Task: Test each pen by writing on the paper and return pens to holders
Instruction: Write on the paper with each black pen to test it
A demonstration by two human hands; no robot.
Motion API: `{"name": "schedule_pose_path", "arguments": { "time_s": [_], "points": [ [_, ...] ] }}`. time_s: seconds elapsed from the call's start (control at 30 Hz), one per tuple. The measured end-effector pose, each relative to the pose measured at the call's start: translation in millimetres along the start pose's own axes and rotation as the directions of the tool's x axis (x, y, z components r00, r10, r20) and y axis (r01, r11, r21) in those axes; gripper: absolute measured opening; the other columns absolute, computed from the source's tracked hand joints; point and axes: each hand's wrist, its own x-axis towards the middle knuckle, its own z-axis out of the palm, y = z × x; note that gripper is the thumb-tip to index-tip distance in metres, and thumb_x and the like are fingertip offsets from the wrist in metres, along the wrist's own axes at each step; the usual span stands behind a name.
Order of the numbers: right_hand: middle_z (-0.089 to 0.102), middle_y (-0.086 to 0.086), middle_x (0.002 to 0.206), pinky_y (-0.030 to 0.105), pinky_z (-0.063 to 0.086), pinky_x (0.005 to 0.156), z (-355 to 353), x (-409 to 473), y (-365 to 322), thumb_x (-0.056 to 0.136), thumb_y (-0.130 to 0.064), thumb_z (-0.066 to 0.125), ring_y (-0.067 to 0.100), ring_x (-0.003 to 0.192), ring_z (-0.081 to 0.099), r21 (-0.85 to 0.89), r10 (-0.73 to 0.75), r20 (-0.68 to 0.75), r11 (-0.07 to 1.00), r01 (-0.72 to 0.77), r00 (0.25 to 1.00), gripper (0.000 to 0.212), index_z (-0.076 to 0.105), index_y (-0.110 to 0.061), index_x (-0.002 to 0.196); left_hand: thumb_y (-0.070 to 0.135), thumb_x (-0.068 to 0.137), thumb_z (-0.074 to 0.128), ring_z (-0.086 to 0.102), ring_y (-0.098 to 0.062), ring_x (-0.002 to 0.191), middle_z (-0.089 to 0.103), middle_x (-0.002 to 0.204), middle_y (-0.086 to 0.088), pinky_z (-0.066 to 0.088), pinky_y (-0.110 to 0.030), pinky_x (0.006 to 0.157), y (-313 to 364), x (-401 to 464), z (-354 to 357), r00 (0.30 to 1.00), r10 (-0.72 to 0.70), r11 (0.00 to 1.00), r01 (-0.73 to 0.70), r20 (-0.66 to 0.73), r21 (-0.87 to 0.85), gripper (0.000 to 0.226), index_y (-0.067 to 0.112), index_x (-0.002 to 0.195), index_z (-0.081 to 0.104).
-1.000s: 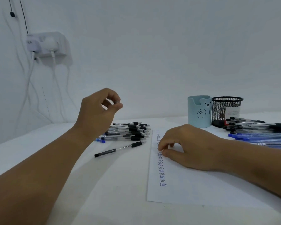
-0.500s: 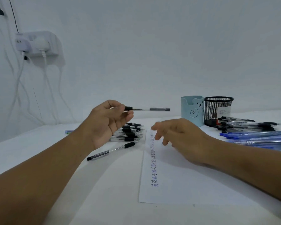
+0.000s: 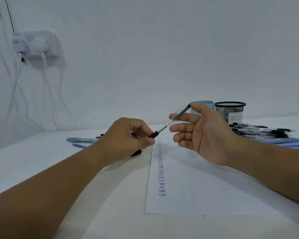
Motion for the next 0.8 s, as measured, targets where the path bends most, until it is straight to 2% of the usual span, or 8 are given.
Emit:
{"name": "schedule_pose_path", "arguments": {
  "time_s": [0.17,0.27,0.37,0.47,0.57,0.67,0.77,0.8],
  "points": [
    [0.074,0.010,0.085,0.030,0.056,0.064,-6,-1,-3,0.099,-0.035,0.038,0.026,0.079,0.074,-0.018,0.003,0.023,1.000,-0.003,1.000,0.047,0.075,-0.006,0.099,0.012,0.081,0.083,0.061,-0.017,0.065,0.074,0.083,0.000,0.055,-0.038,0.069,5,-3,1,1.000,0.011,1.000,-0.011,0.004,-0.007,0.014,0.026,0.079,0.078],
    [0.073,0.013,0.091,0.034,0.052,0.068,-9,-1,-3,0.098,-0.048,0.041,0.029,0.082,0.071,-0.089,-0.048,0.058,0.995,0.053,0.997,0.053,0.075,-0.009,0.105,0.015,0.081,0.084,0.060,-0.013,0.065,0.069,0.075,0.004,0.056,-0.043,0.072,7,-2,3,1.000,0.022,0.999,-0.022,-0.006,-0.039,0.010,0.023,0.082,0.078],
    [0.072,0.016,0.090,0.034,0.049,0.066,0,-4,3,0.083,-0.057,0.057,0.029,0.080,0.067,-0.245,-0.097,0.093,0.962,0.118,0.991,0.057,0.073,-0.006,0.105,0.019,0.081,0.085,0.059,-0.018,0.066,0.068,0.076,0.002,0.056,-0.046,0.073,13,-1,6,0.999,0.046,0.995,-0.045,0.009,-0.086,0.008,0.023,0.083,0.078],
    [0.067,0.010,0.071,0.030,0.046,0.056,10,-8,14,0.081,-0.022,0.079,0.024,0.066,0.063,-0.453,-0.236,0.087,0.856,0.250,0.968,0.021,0.067,-0.006,0.087,0.023,0.077,0.087,0.061,-0.011,0.066,0.072,0.081,0.006,0.051,-0.023,0.067,19,-3,1,0.991,0.096,0.995,-0.095,0.098,-0.013,0.013,0.026,0.086,0.077],
    [0.050,0.009,0.055,0.028,0.035,0.046,13,-10,17,0.077,0.000,0.079,0.020,0.048,0.046,-0.471,-0.334,0.037,0.825,0.311,0.942,0.029,0.052,-0.010,0.071,0.038,0.064,0.091,0.066,-0.010,0.084,0.074,0.087,0.010,0.045,-0.011,0.069,13,-2,-13,0.973,0.046,0.981,-0.087,0.224,0.176,0.033,0.034,0.093,0.076],
    [0.044,0.005,0.051,0.027,0.030,0.046,13,-19,8,0.084,0.004,0.068,0.021,0.045,0.039,-0.443,-0.260,0.112,0.851,0.283,0.959,0.032,0.046,-0.012,0.067,0.046,0.055,0.093,0.062,-0.004,0.094,0.070,0.097,0.014,0.043,-0.010,0.074,6,-1,-21,0.947,-0.033,0.954,-0.065,0.319,0.292,0.042,0.042,0.094,0.077],
    [0.051,0.014,0.058,0.025,0.033,0.041,20,-30,3,0.079,-0.012,0.065,0.025,0.048,0.047,-0.450,-0.132,0.293,0.855,0.259,0.947,0.008,0.059,-0.011,0.073,0.053,0.054,0.092,0.055,0.000,0.106,0.062,0.105,0.016,0.045,-0.021,0.093,4,0,-18,0.918,-0.045,0.920,-0.116,0.395,0.373,0.046,0.042,0.096,0.078],
    [0.053,0.016,0.060,0.025,0.033,0.041,22,-32,2,0.077,-0.016,0.065,0.024,0.048,0.048,-0.479,-0.107,0.324,0.838,0.260,0.940,0.009,0.060,-0.009,0.072,0.056,0.054,0.092,0.054,-0.002,0.107,0.061,0.106,0.016,0.045,-0.026,0.096,4,0,-16,0.912,-0.051,0.912,-0.124,0.406,0.392,0.046,0.040,0.095,0.079]
  ]
}}
